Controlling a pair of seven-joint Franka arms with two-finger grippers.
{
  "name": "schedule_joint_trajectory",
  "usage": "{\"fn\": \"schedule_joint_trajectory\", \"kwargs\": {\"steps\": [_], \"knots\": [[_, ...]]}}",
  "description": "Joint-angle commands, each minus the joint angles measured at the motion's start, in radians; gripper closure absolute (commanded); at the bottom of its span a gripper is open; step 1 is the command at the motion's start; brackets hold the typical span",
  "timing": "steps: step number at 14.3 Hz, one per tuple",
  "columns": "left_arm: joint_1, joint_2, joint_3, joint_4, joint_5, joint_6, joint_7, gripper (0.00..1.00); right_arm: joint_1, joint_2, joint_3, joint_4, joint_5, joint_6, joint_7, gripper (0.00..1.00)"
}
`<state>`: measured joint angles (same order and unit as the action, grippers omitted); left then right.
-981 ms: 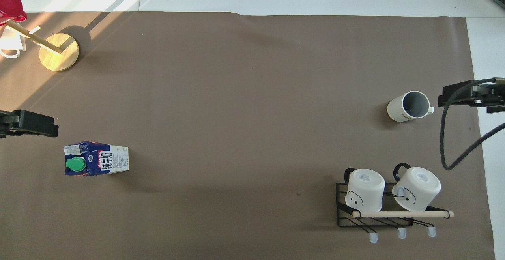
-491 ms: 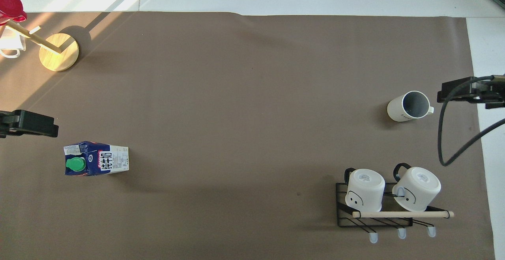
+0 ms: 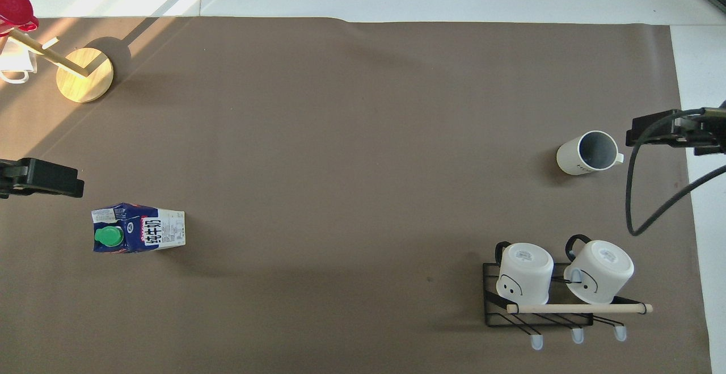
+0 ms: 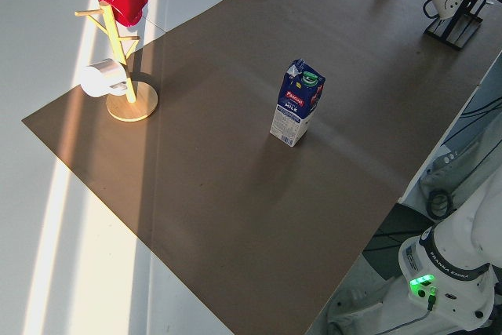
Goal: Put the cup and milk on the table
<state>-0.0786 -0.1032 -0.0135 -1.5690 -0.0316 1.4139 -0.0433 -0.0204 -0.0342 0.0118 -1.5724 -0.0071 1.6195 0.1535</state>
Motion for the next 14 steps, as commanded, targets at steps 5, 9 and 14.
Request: {"fn": "schedule_joint_trajectory", "kwargs": {"steps": [5,9,14], "knots": [[0.014,-0.006,-0.006,0.007,-0.011,-0.018,-0.003,0.00,-0.026,-0.027,0.002,-0.038,0.018,0.039,-0.041,0.00],[0.014,-0.006,-0.006,0.007,-0.011,-0.018,-0.001,0.00,-0.038,-0.015,0.002,-0.038,0.018,0.066,-0.065,0.00],[0.014,-0.006,-0.006,0.007,-0.011,-0.018,-0.001,0.00,-0.029,0.000,0.002,-0.072,0.018,0.094,-0.063,0.00]]}}
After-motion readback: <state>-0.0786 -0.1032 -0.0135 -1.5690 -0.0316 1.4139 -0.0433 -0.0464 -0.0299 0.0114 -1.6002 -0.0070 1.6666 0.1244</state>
